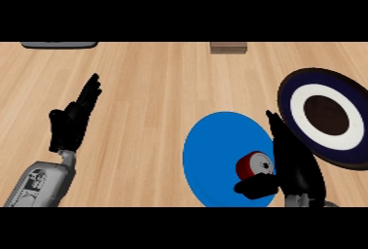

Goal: Pick the can from the plate and place it in the plate

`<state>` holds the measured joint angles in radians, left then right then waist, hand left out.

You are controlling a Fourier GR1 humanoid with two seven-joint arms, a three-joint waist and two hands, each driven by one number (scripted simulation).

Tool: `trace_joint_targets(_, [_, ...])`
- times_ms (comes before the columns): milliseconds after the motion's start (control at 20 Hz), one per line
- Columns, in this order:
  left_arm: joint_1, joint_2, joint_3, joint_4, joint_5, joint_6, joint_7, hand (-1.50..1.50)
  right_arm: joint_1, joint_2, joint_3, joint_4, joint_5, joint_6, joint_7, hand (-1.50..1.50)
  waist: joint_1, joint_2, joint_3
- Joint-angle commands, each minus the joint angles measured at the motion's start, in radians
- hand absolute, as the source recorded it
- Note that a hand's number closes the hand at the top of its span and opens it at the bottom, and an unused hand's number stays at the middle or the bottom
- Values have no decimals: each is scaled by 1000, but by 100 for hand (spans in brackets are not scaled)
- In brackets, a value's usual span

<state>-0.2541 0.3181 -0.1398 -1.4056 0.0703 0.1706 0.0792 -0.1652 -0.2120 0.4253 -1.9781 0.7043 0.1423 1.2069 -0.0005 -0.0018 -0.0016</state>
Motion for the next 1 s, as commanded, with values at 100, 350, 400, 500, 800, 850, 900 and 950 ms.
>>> trace_joint_targets(100, [29, -35, -33, -13, -48, 25, -14, 0, -2, 52, -17, 90, 6, 88, 144, -150, 2, 2, 1])
trace_joint_targets(350, [-34, -44, 0, 18, -39, 18, 16, 0, 71, 64, -27, 125, 35, 85, 67, -150, -5, 2, 1])
trace_joint_targets(400, [7, -42, -2, 24, -46, 11, -20, 0, 31, 86, -71, 188, 31, 63, 46, -150, 2, 3, 1])
trace_joint_targets(500, [-12, 13, 50, 33, -5, -54, -20, 0, 25, 130, -30, 175, 75, 81, 101, -150, 2, 2, 1])
trace_joint_targets(800, [17, 20, 80, 19, -5, -72, -28, 0, 123, 141, -14, 140, 116, 83, 58, -150, -1, 0, 1])
trace_joint_targets(850, [49, -27, 50, 11, -46, -42, -70, 0, 39, 122, -92, 204, 93, 101, -5, 150, 3, 2, 1])
trace_joint_targets(900, [-47, -28, 45, -32, -51, -27, 79, 0, 48, 133, -70, 182, 134, 79, -1, 150, 0, 1, 2])
trace_joint_targets(950, [3, -45, 46, 8, -60, -28, -2, 0, 34, 131, -76, 188, 161, 75, -6, 150, 0, 1, 1])
